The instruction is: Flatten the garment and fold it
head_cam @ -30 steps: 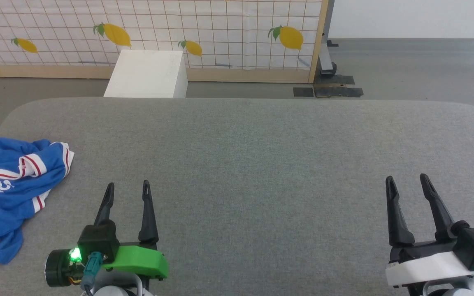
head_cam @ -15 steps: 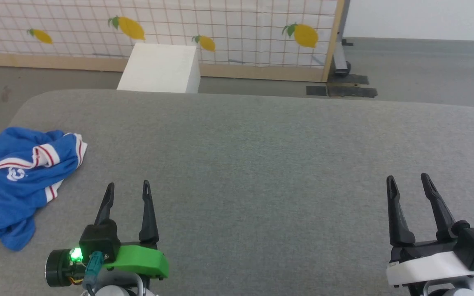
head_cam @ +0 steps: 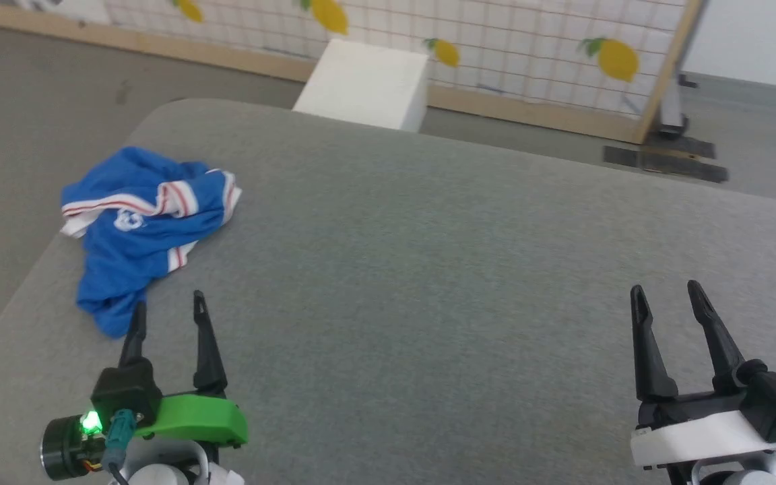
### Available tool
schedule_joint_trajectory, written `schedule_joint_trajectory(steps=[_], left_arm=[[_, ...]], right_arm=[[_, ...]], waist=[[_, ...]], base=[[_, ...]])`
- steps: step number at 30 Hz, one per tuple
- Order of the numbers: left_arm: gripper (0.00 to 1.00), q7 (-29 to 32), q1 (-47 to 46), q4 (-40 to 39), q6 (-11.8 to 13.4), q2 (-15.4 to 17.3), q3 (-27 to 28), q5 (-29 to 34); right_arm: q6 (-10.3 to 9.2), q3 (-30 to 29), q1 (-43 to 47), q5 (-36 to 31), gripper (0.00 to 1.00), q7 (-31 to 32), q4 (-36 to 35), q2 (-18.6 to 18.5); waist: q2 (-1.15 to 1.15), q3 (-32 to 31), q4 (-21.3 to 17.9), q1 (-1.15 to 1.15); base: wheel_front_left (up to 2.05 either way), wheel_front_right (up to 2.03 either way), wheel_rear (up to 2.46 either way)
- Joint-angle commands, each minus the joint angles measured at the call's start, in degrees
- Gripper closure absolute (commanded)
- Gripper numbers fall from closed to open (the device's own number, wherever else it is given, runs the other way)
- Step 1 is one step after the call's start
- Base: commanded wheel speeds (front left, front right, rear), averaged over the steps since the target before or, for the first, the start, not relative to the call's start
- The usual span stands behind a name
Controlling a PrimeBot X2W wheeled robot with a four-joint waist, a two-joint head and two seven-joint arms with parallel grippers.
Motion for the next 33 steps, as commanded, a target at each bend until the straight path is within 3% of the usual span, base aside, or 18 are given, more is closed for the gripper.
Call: schedule_joint_trajectory(steps=[1,10,16,23,33], left_arm=[[0.00,-0.3,-0.7,-0.2,0.4,-0.1,0.7,-0.3],[0.00,-0.3,-0.5,-0.1,0.4,-0.1,1.1,-1.0],[0.00,-0.3,-0.5,0.1,0.6,-0.1,0.9,-1.5],[0.00,-0.3,-0.8,-0.3,1.2,-0.1,2.4,-2.1],[0.00,-0.3,-9.2,-0.7,-2.0,1.6,7.9,-1.1]], right_arm=[[-0.09,0.3,-0.7,-0.7,0.00,-0.3,-0.2,0.0],[-0.09,0.4,-1.3,-1.6,0.00,-0.3,-0.2,0.0],[-0.09,0.7,-1.4,-2.1,0.00,-0.3,-0.1,0.0],[-0.09,1.2,-1.6,-2.4,0.00,-0.3,0.0,0.0],[-0.09,1.2,-2.7,-3.6,0.00,-0.3,-0.3,0.0]], waist=[[0.00,1.1,5.4,0.00],[0.00,2.0,12.7,0.00],[0.00,2.1,15.5,0.00],[0.00,2.4,15.9,0.00],[0.00,4.8,13.8,0.00]], base=[[0.00,0.00,0.00],[0.00,0.00,0.00],[0.00,0.00,0.00],[0.00,0.00,0.00],[0.00,0.00,0.00]])
